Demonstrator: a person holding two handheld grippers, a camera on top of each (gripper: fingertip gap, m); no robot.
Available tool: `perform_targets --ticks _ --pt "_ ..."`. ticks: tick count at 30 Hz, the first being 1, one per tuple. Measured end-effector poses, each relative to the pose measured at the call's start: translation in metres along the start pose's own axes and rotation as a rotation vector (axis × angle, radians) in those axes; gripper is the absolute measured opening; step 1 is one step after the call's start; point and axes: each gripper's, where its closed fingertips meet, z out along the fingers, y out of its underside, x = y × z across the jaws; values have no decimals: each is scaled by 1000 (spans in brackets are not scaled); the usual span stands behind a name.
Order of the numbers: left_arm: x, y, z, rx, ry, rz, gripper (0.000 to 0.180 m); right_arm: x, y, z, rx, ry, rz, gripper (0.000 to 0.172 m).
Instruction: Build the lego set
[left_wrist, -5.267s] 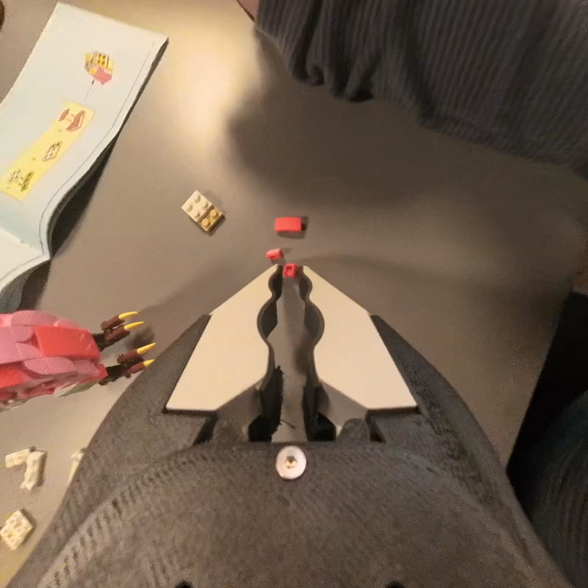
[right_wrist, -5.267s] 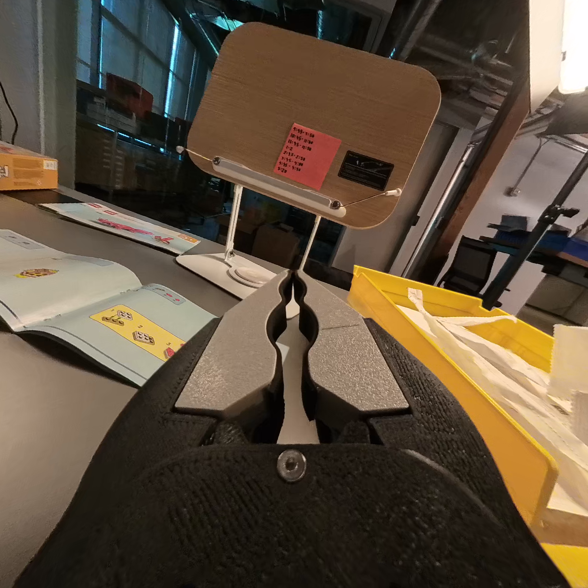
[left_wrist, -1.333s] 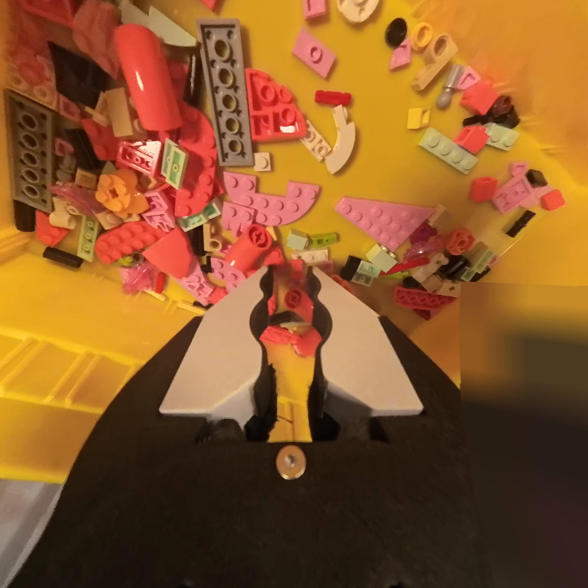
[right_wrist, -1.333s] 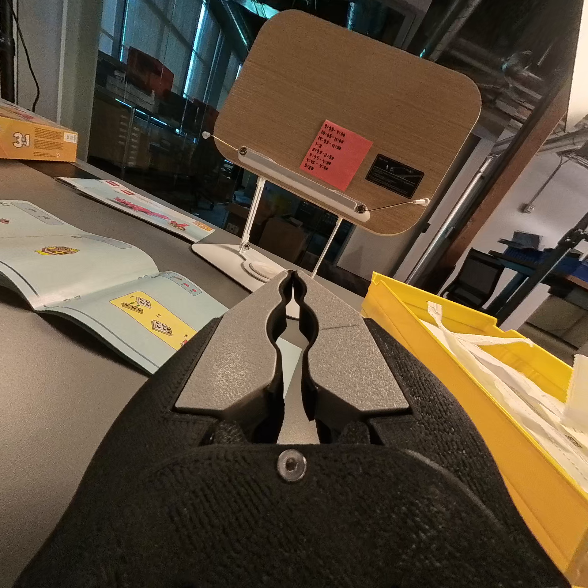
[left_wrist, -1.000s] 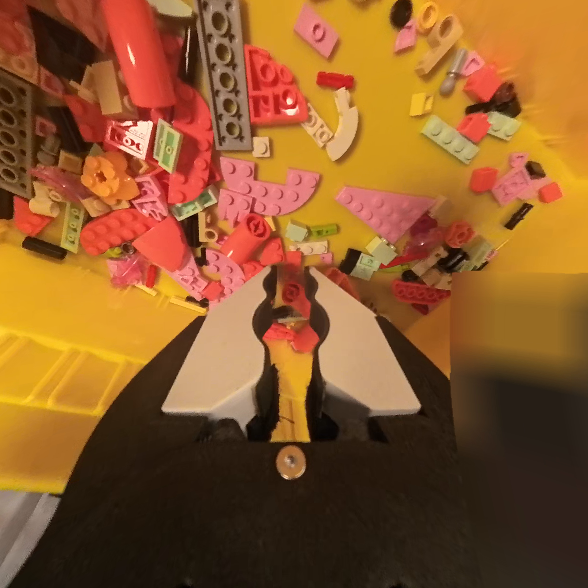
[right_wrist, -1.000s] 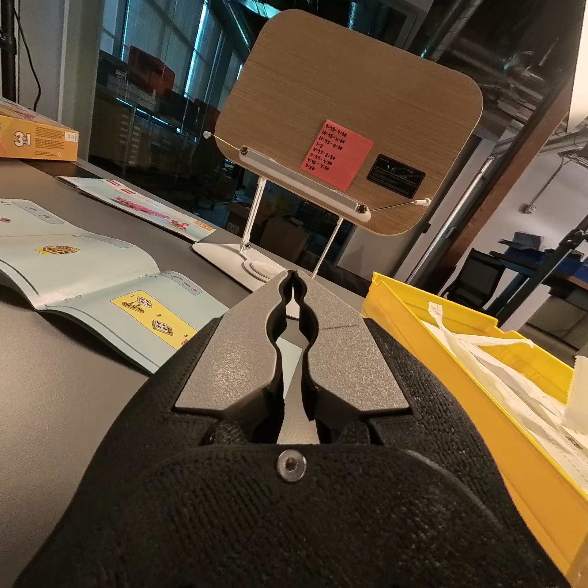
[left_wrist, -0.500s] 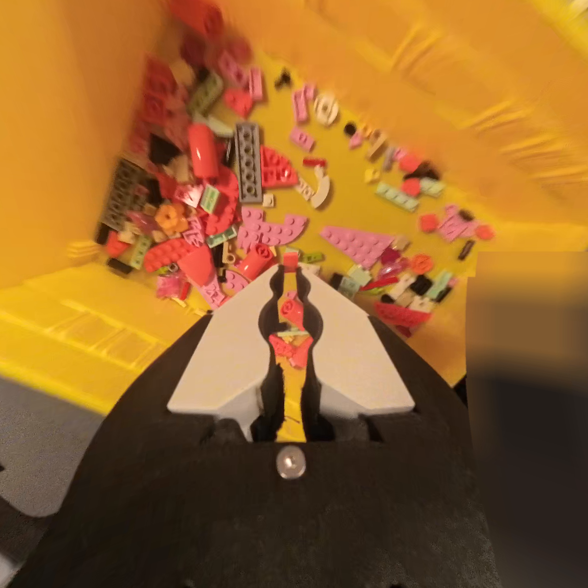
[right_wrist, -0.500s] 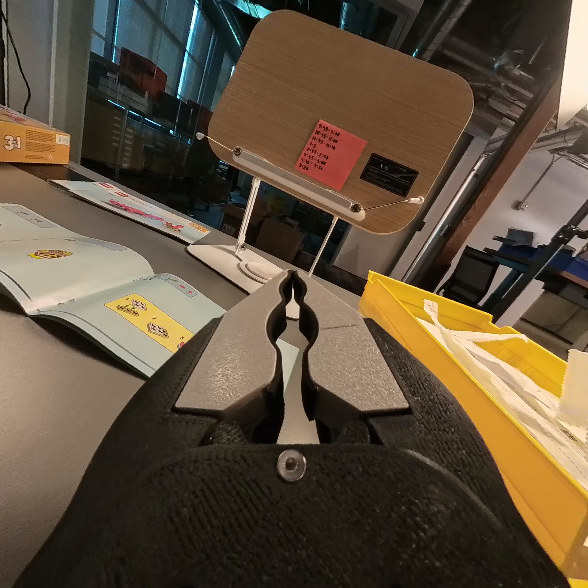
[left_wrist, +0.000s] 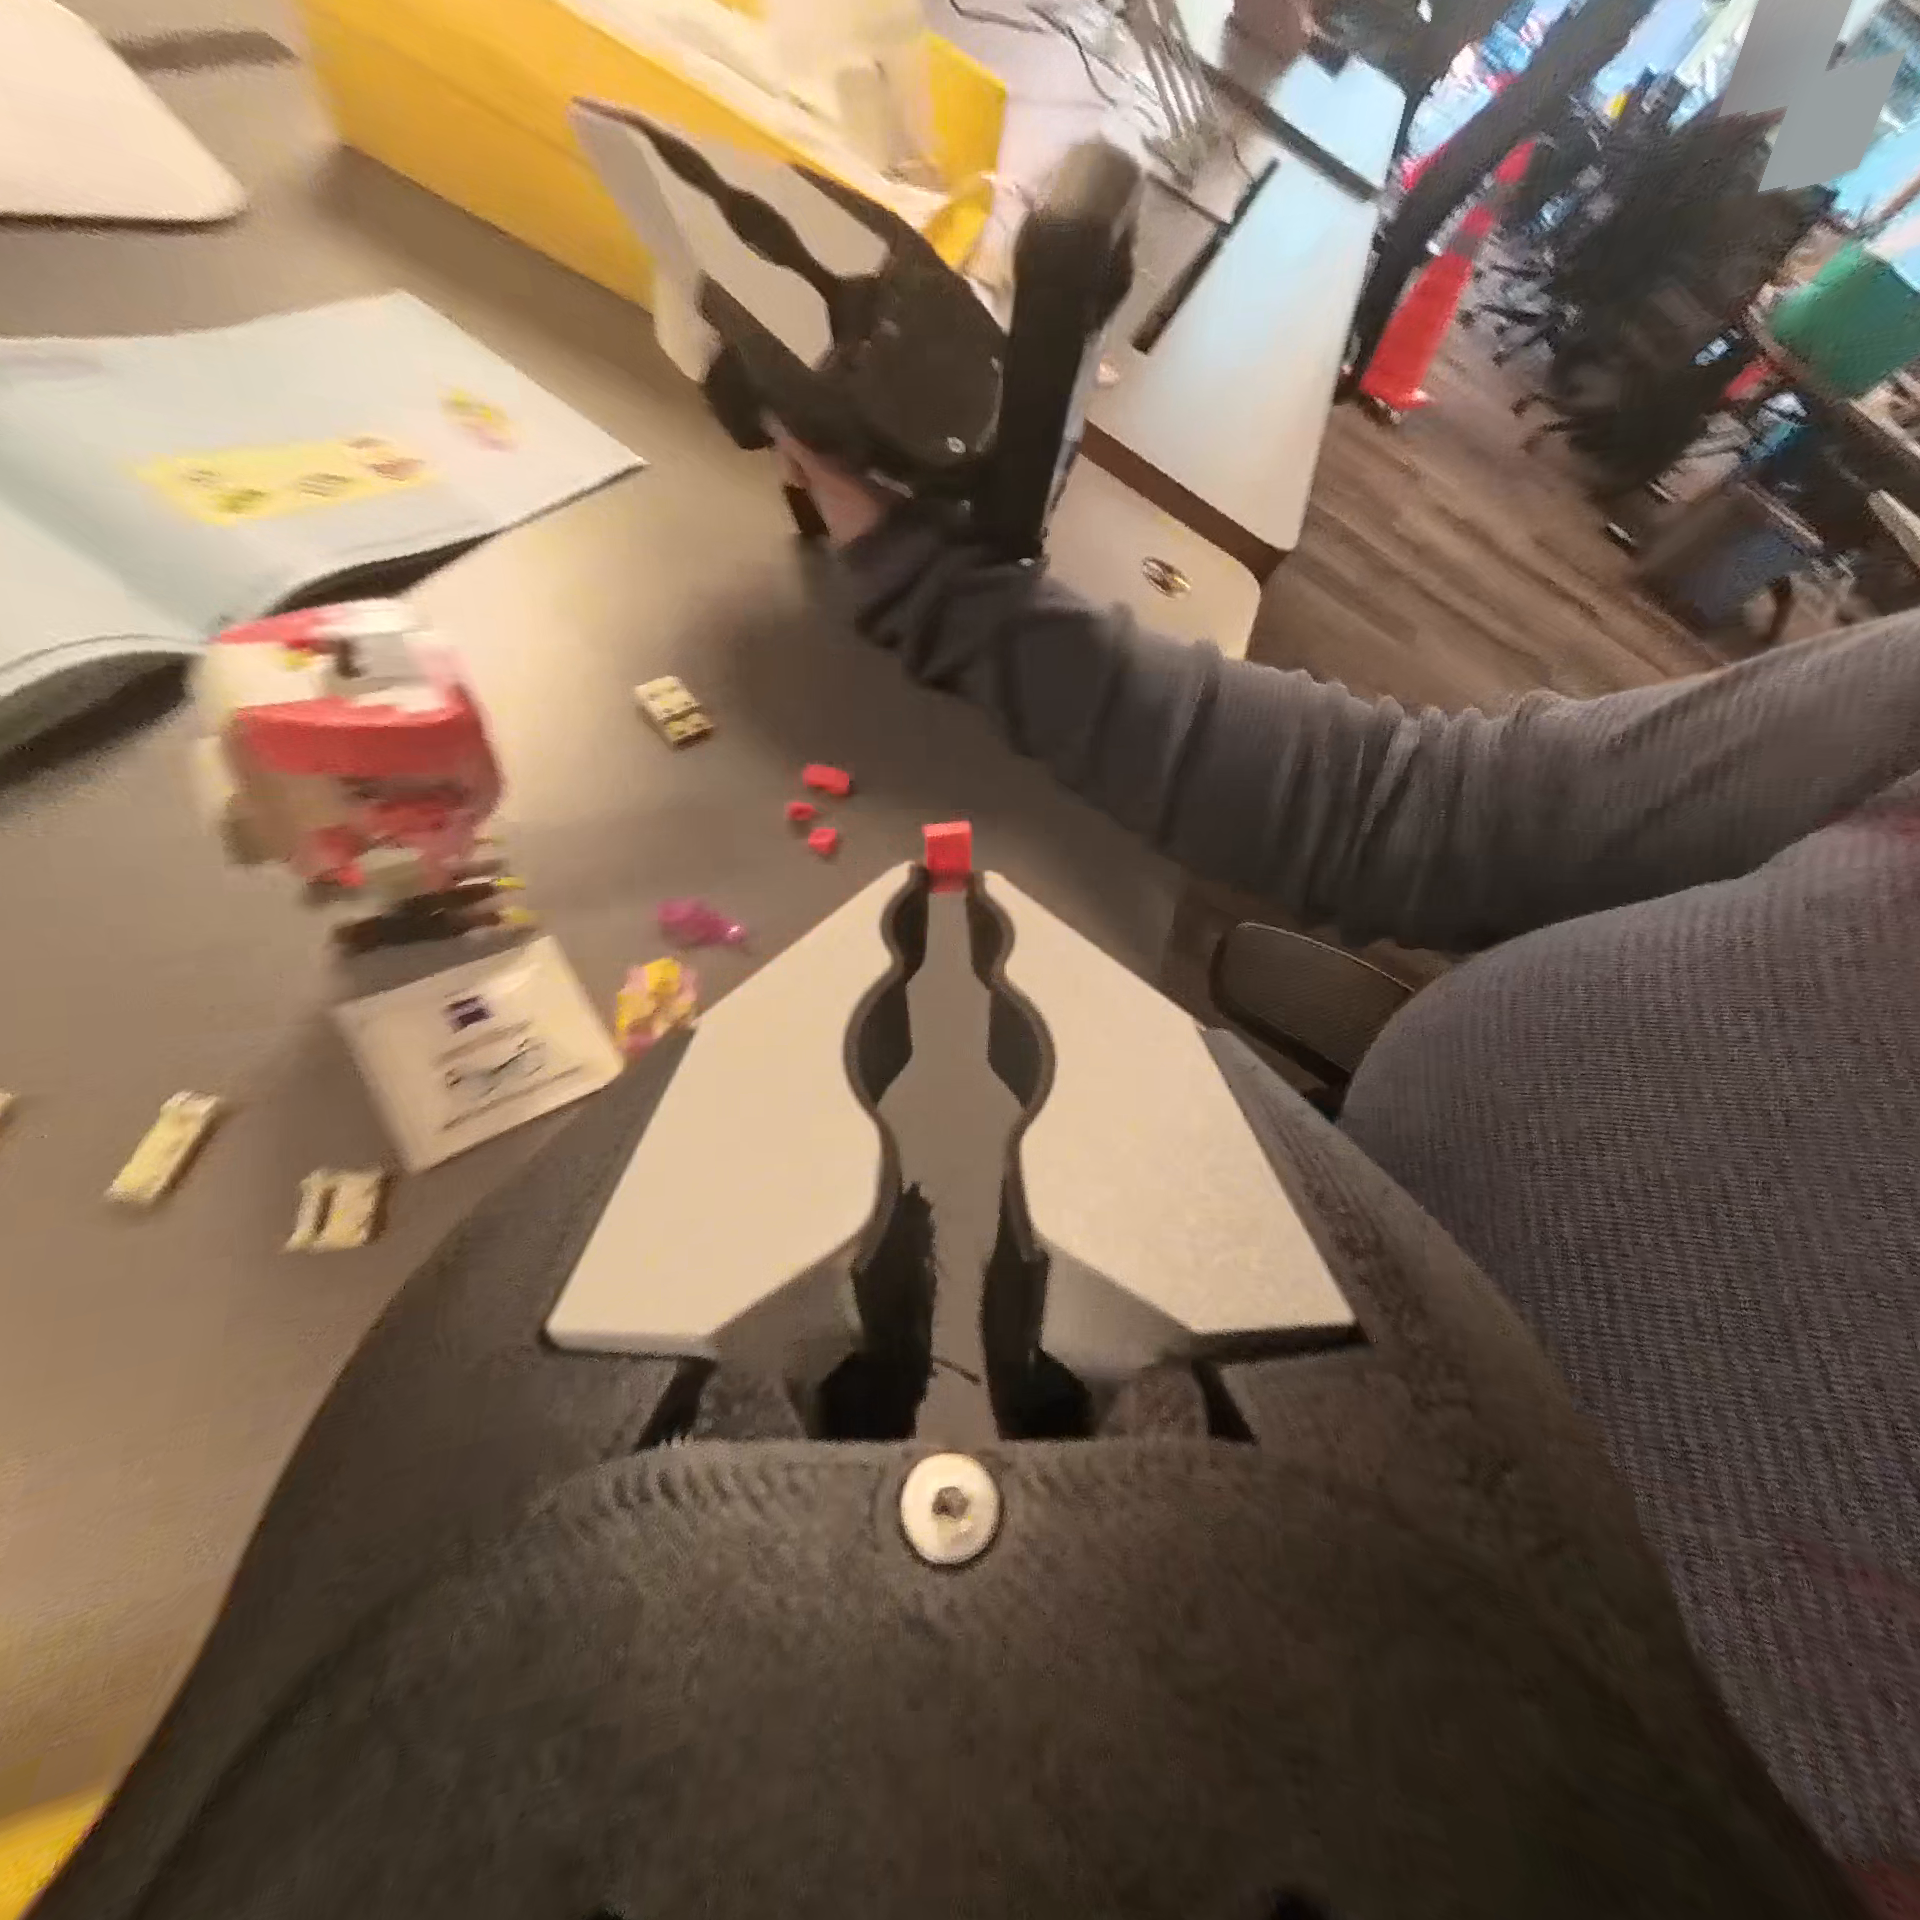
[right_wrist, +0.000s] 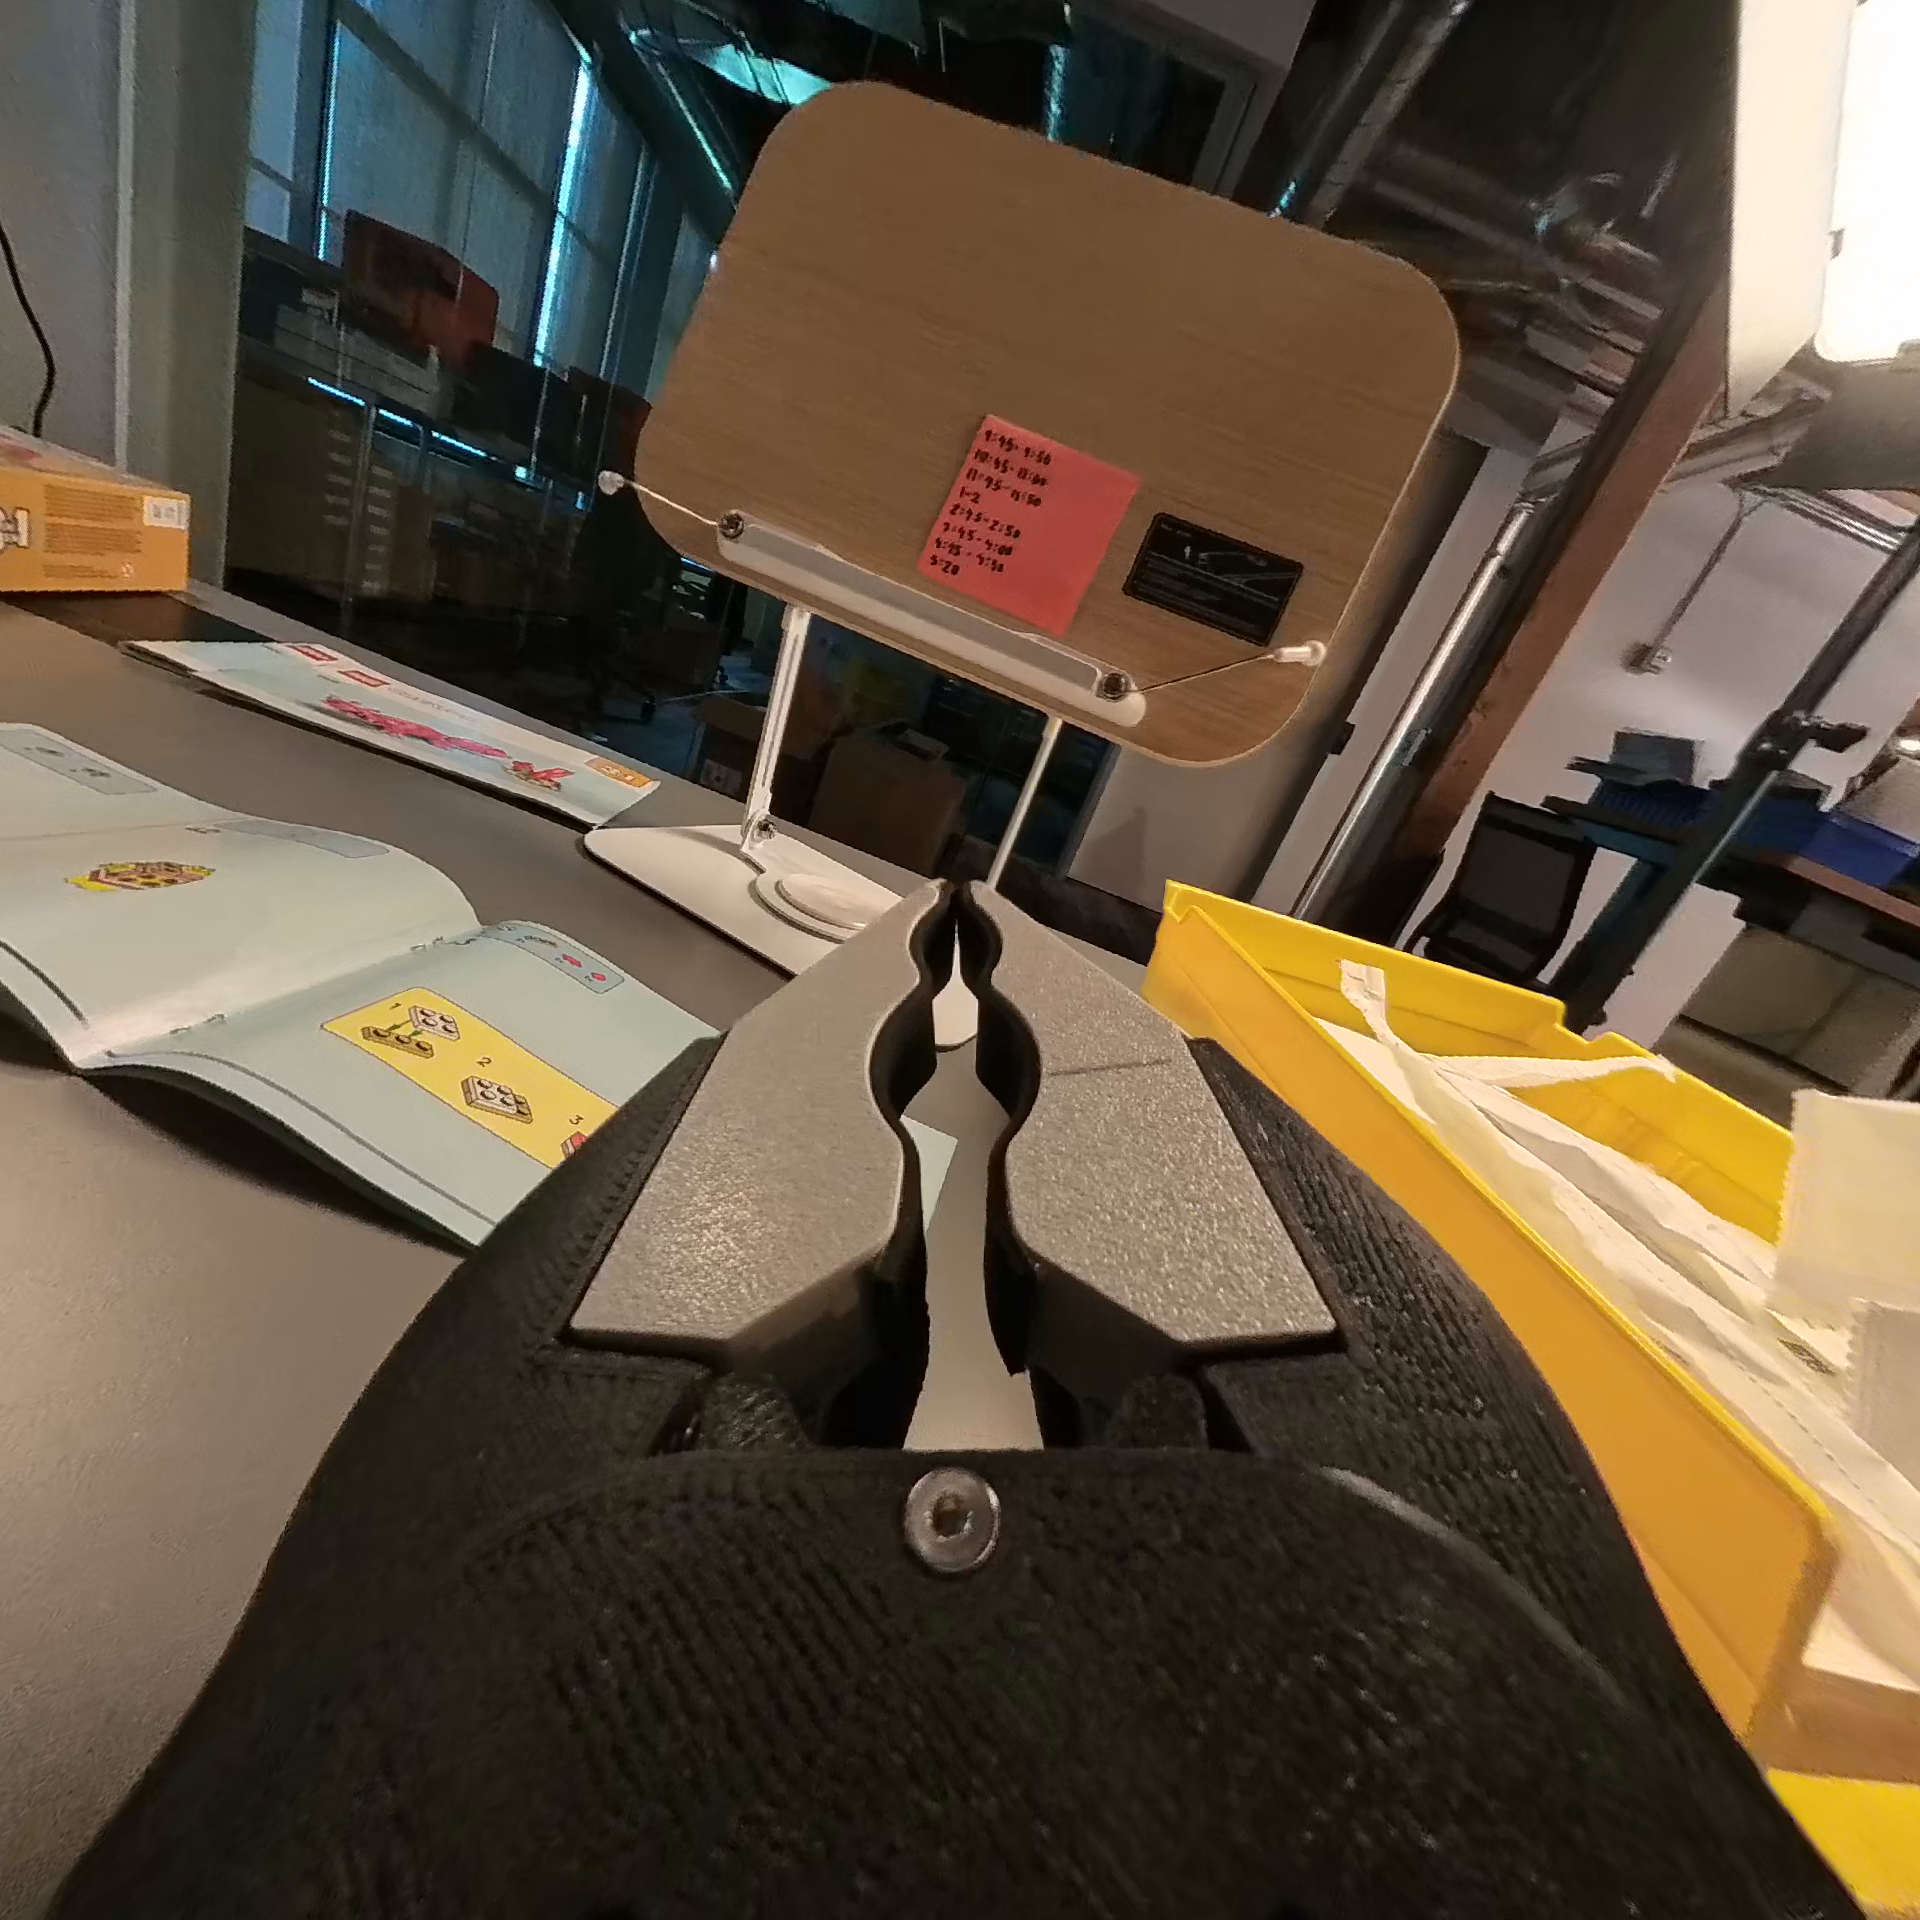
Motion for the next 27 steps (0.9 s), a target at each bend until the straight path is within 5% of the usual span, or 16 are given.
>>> perform_targets --ticks 5,15,24,27 --pt "17 -4 58 -70 98 34 6 10 -4 -7 29 16 20 0" --pt "-45 13 170 -500 -189 129 6 38 10 6 21 44 -67 0" --pt "-68 22 193 -541 -235 125 6 22 9 17 35 -48 -75 0" --pt "-67 18 195 -497 -205 120 27 20 8 16 41 -59 -73 0"
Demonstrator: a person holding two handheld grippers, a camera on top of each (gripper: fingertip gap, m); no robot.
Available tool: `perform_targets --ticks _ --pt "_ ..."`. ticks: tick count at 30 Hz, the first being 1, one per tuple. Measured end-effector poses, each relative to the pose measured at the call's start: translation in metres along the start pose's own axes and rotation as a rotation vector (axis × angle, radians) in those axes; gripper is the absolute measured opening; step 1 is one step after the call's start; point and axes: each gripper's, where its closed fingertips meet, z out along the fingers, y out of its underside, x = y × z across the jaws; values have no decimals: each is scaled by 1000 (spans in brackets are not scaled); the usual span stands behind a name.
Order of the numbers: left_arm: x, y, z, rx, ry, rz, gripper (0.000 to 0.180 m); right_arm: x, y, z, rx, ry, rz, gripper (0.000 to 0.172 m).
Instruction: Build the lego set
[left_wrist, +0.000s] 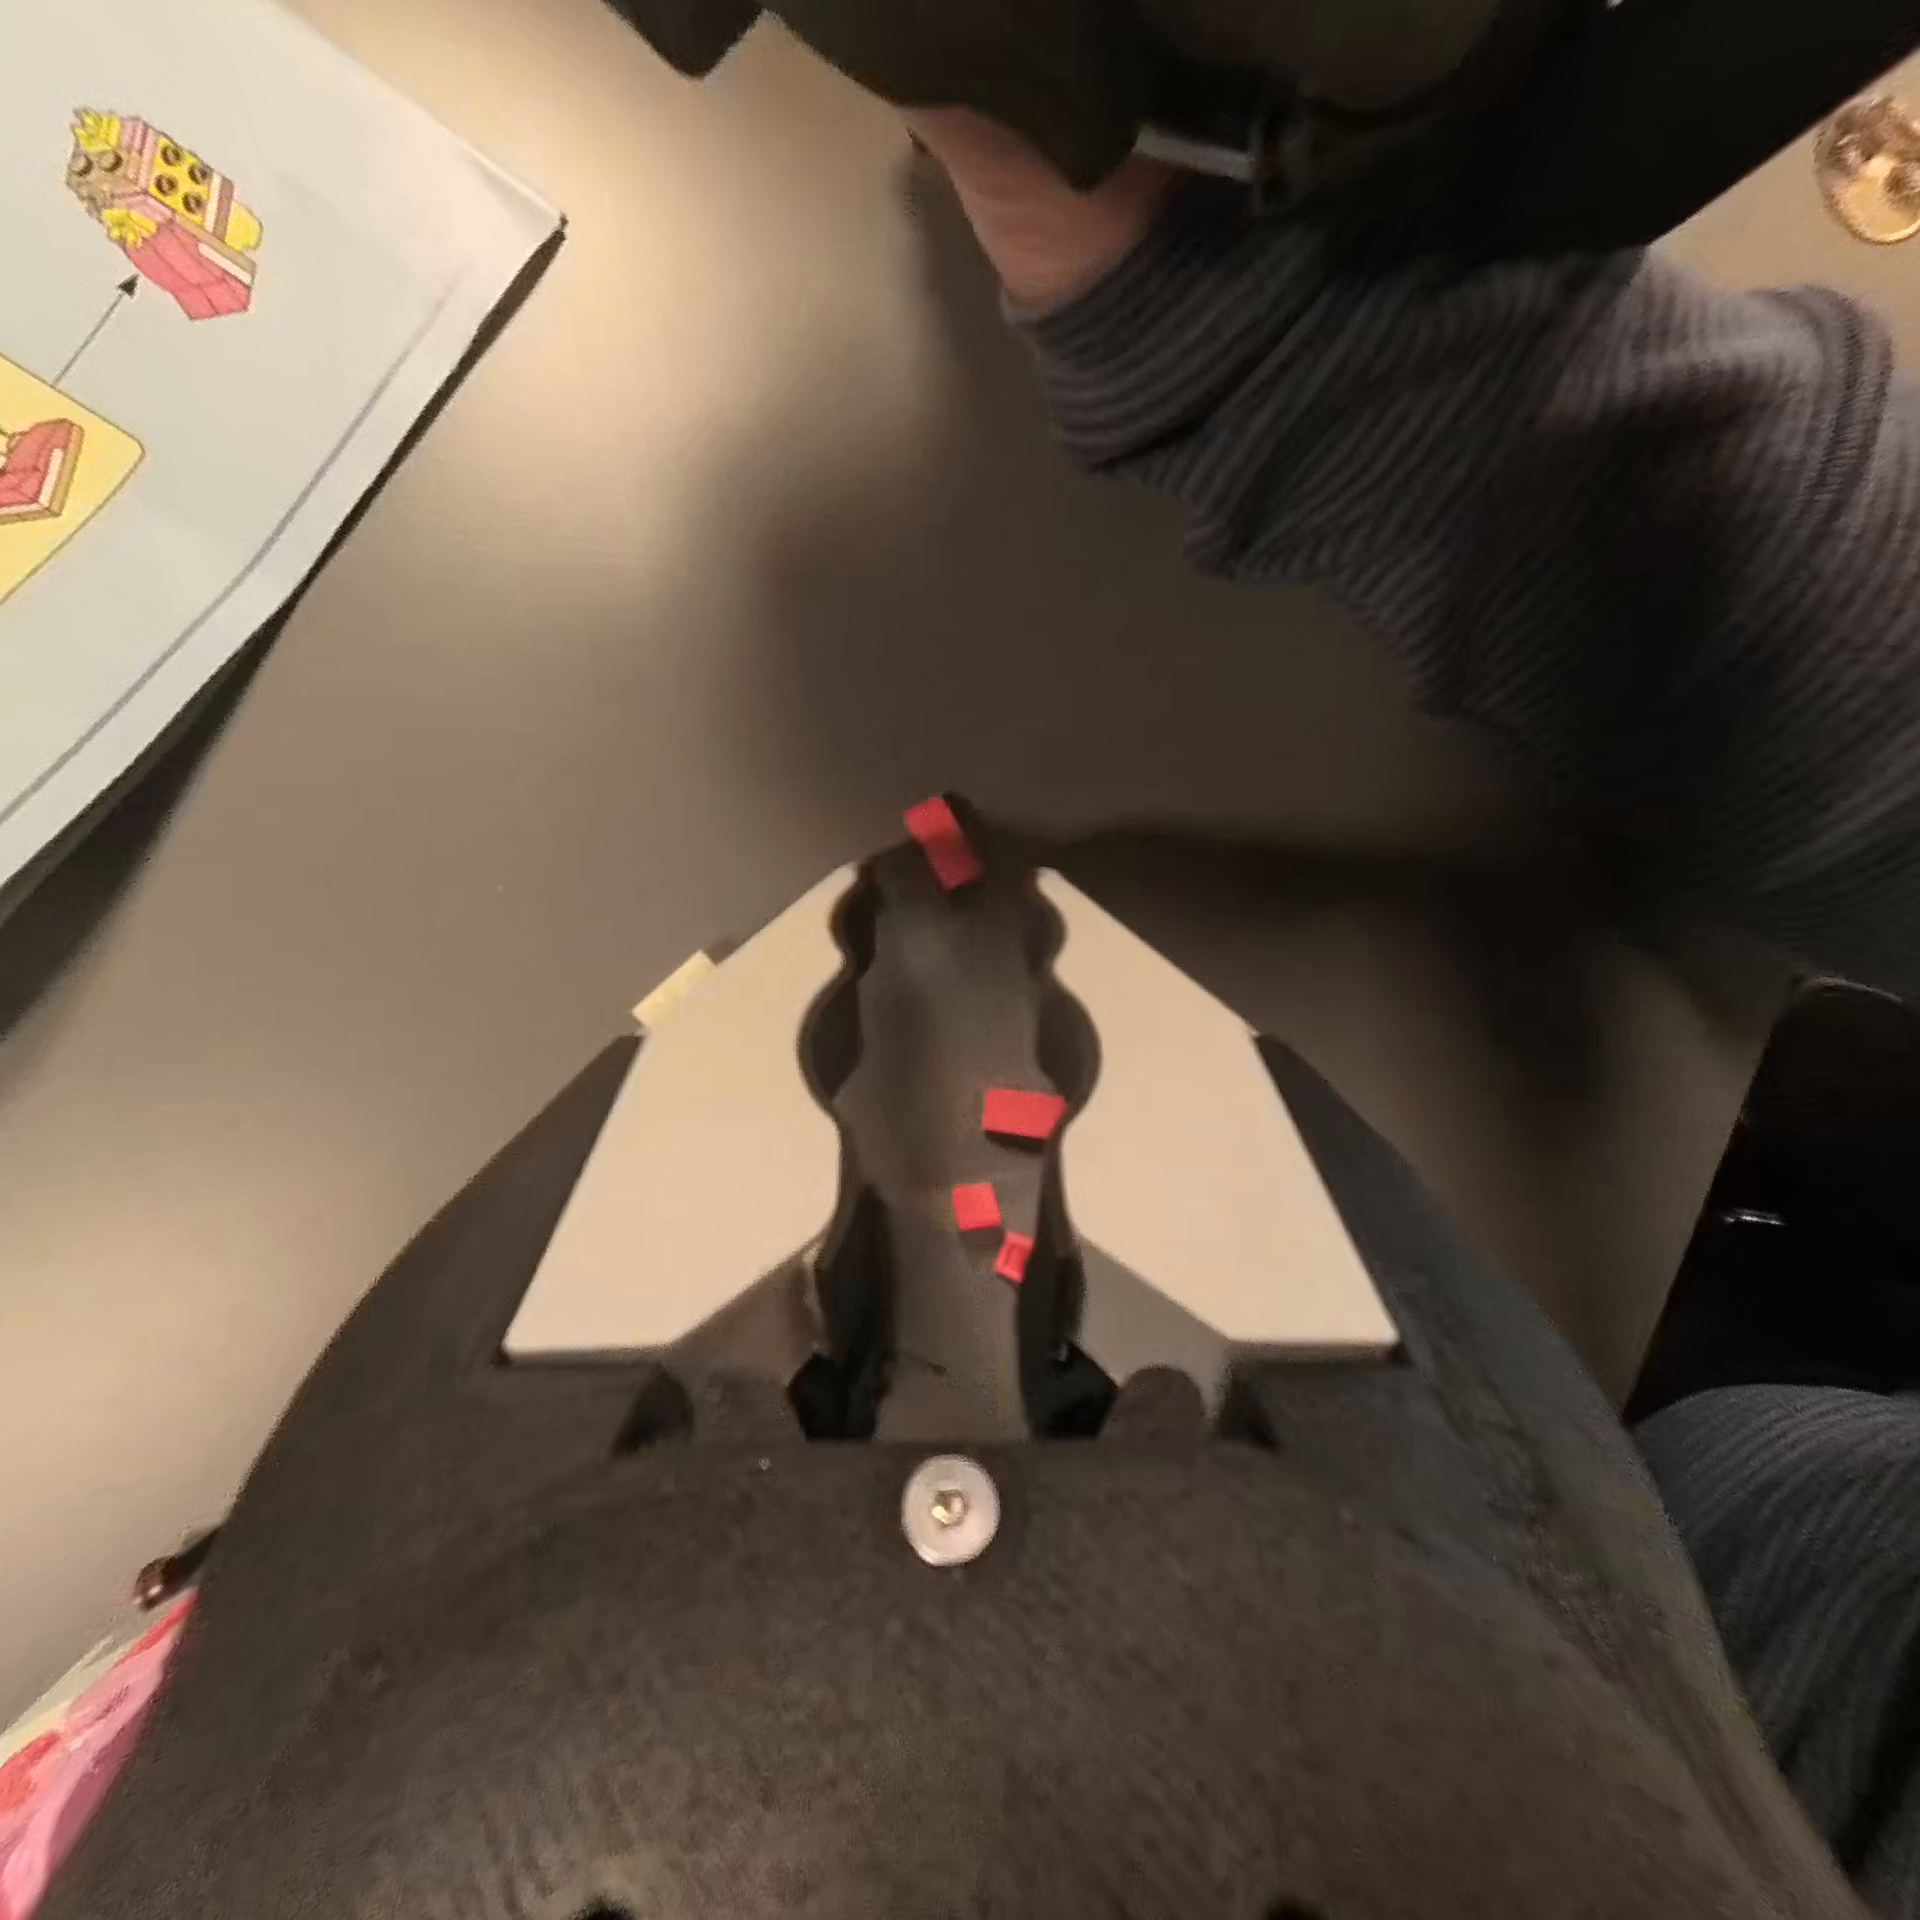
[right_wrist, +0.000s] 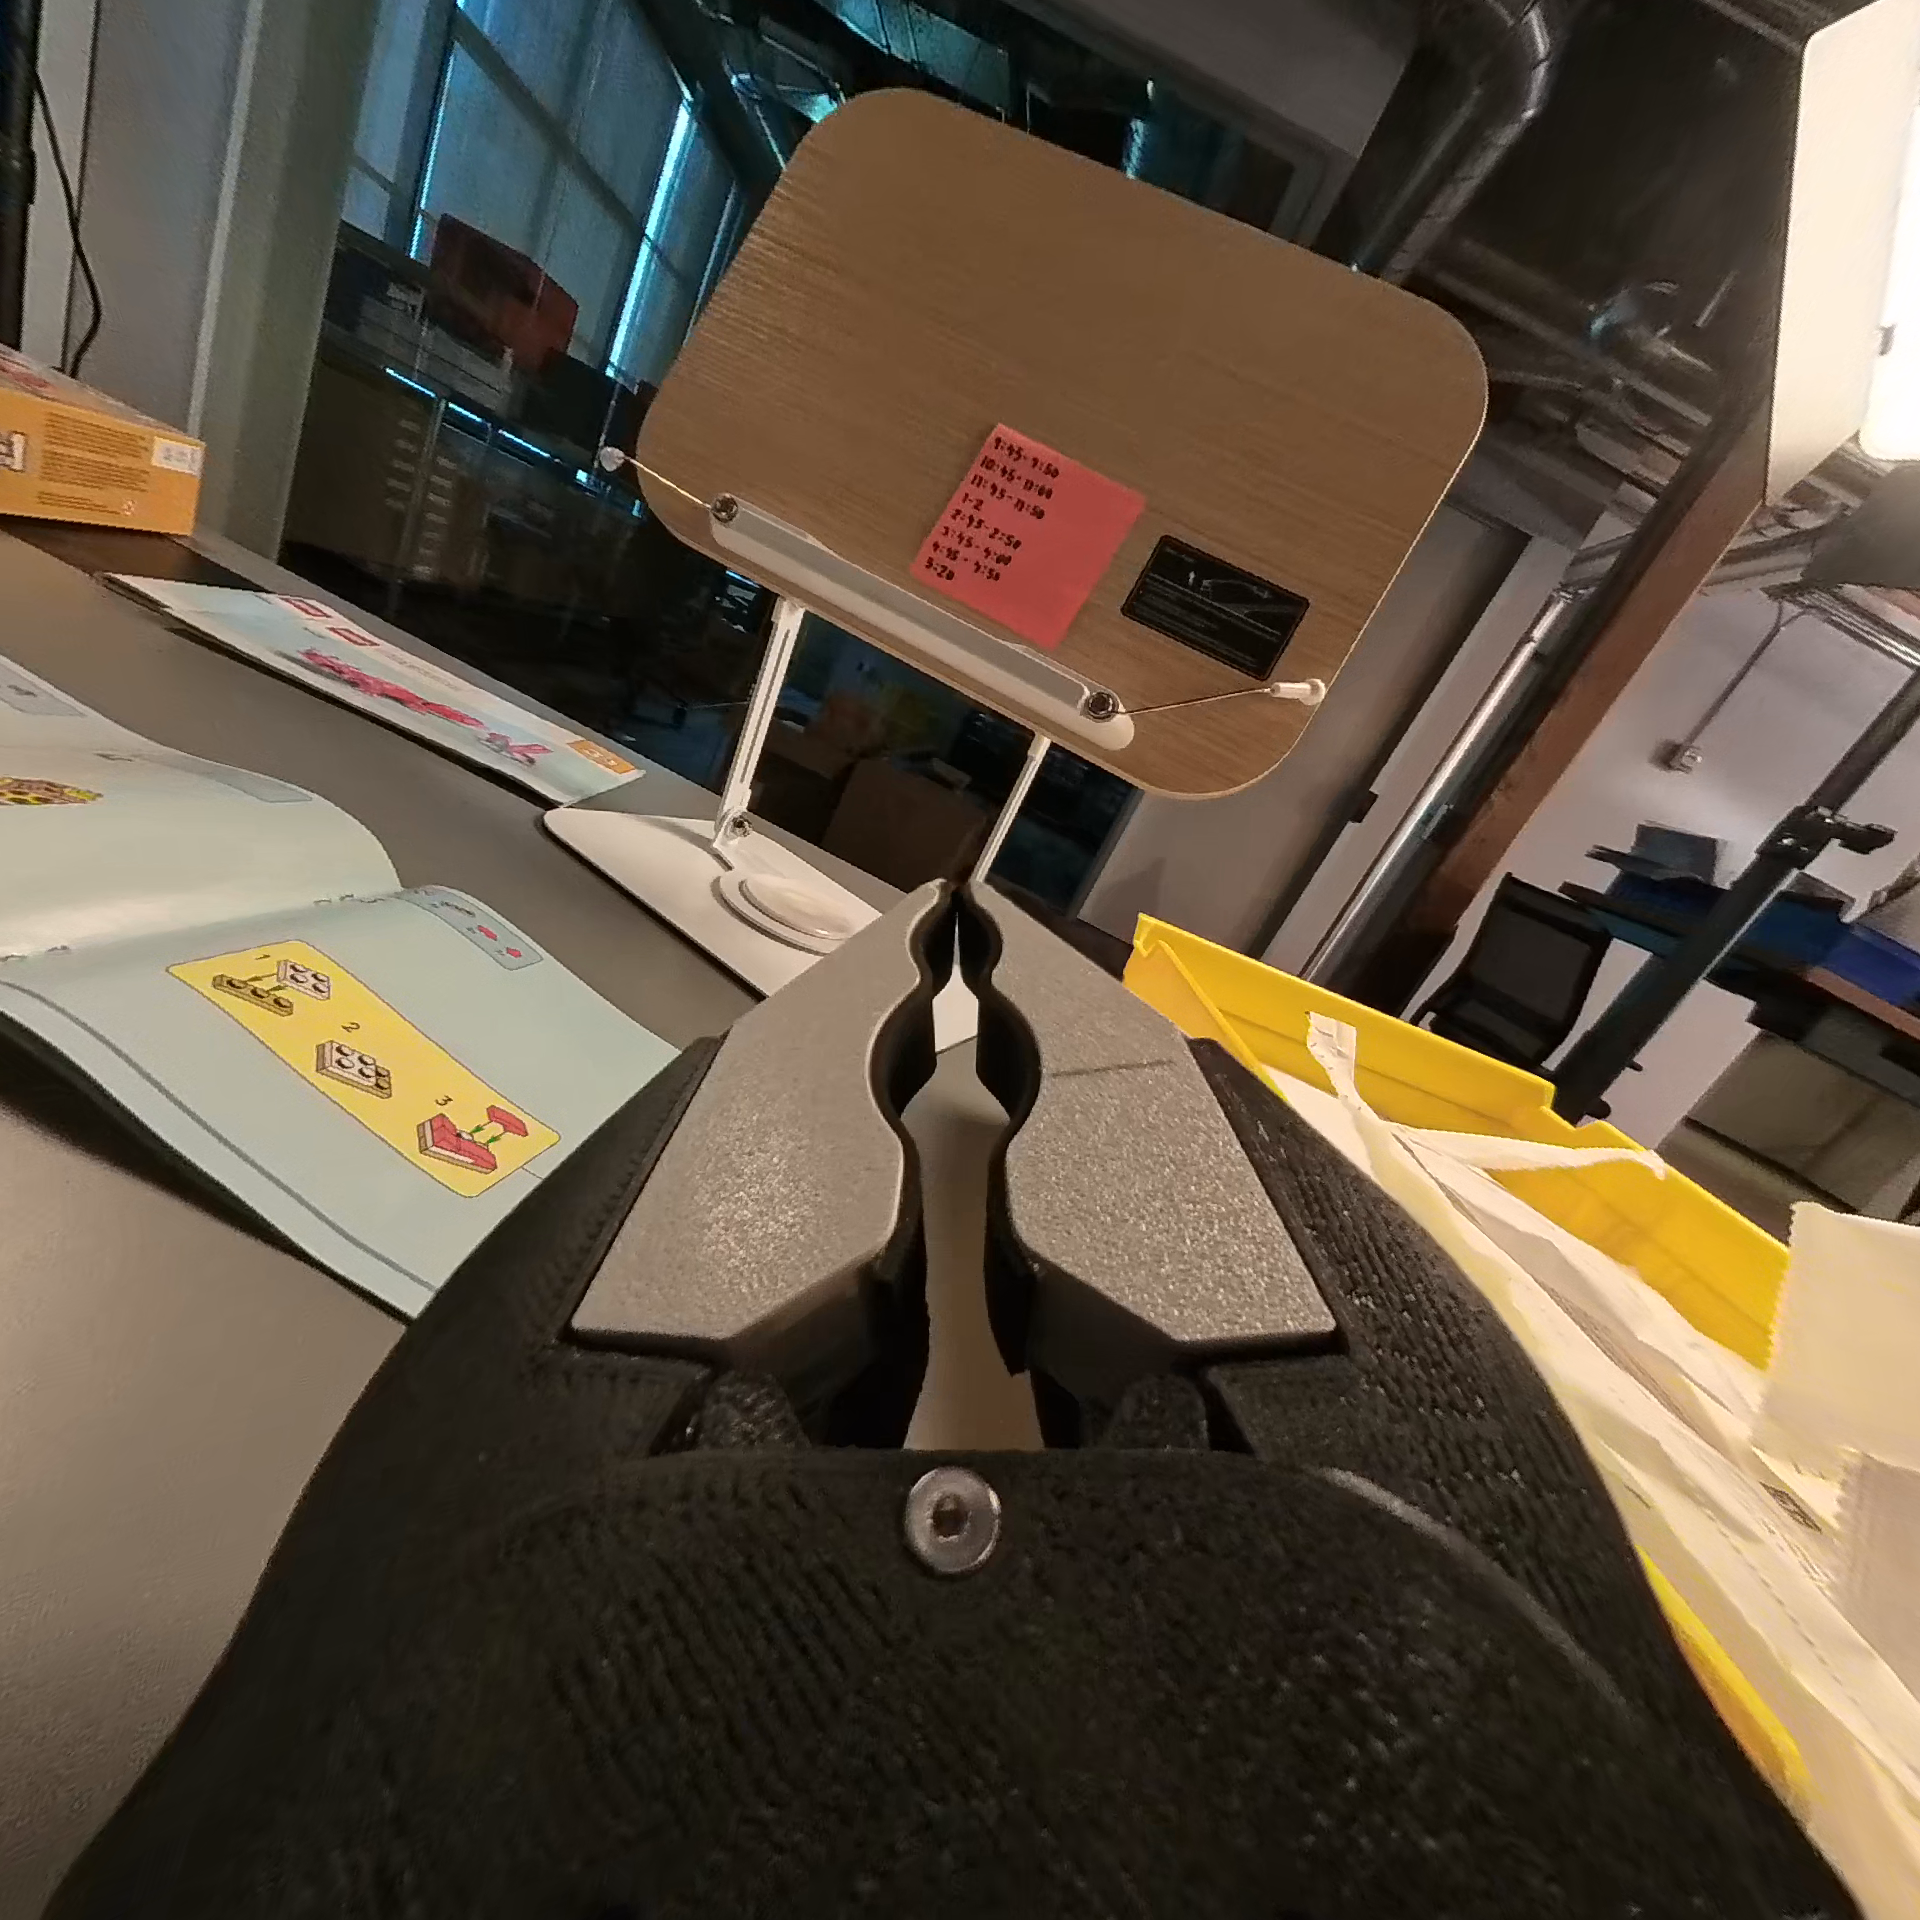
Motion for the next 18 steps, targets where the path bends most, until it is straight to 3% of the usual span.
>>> perform_targets --ticks 2,6,10,11,13,15,18 --pt "1 -3 -8 67 3 10 38 0 1 0 -6 -4 5 0" --pt "5 -8 -49 330 -50 163 38 0 -2 -1 16 -18 34 0" --pt "-16 4 -101 554 -294 314 40 -5 -11 -2 43 -64 66 0" --pt "-21 9 -111 586 -326 293 47 -16 -14 -2 32 -146 91 1" --pt "-28 19 -123 609 -336 237 61 -64 -16 -13 -84 -498 206 14" --pt "-34 27 -135 660 -347 193 62 -101 -20 -37 -221 -781 279 25" --pt "-36 31 -151 747 -350 173 53 -132 -8 -76 -395 -1012 186 30"
